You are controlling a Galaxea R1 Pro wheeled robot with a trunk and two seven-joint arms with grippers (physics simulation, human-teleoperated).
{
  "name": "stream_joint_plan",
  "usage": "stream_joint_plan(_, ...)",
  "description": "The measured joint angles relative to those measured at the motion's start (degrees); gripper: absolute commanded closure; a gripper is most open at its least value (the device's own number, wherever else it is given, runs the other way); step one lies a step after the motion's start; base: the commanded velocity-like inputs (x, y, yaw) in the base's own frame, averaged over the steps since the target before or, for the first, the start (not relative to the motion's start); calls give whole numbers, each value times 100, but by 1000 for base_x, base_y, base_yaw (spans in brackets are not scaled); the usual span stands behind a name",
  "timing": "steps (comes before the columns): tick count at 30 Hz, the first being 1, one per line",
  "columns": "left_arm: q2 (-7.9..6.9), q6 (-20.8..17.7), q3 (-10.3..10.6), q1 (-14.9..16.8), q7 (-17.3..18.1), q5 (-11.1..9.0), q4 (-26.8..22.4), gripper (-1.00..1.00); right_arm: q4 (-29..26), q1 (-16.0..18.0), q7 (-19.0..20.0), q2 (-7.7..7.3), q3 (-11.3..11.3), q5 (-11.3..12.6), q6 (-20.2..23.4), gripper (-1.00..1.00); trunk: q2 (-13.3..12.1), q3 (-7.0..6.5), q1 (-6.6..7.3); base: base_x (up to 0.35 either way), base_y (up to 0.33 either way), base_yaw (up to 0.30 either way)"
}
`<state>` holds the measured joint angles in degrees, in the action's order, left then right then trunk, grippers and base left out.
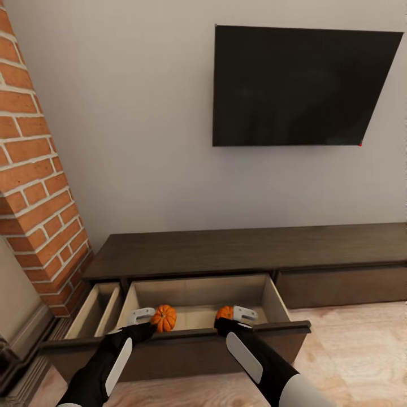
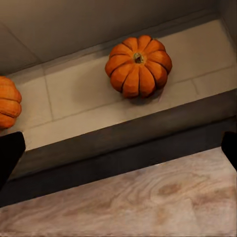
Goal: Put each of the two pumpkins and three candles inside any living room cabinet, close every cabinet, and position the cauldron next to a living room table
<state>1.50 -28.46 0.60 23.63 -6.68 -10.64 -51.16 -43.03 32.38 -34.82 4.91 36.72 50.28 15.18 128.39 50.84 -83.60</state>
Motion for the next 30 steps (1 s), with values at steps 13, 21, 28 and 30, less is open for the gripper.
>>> stream_joint_plan(13,0,2,3,0,1,0,1,-100,-3,0,49,1,7,-65,-9,-100,-202,-90,111,-283,27,0)
stream_joint_plan(21,0,2,4,0,1,0,-2,-100,-4,1,127,-2,7,-69,-8,-100,-202,-90,113,-134,0,0)
stream_joint_plan(28,0,6,-9,0,-6,0,-8,-100,-3,0,130,-2,3,-68,-8,-100,78,35,-40,-6,0,0)
stream_joint_plan(30,-1,6,-14,0,-6,0,-8,-100,-3,0,130,-3,3,-68,-8,-100,158,71,-83,-1,0,0)
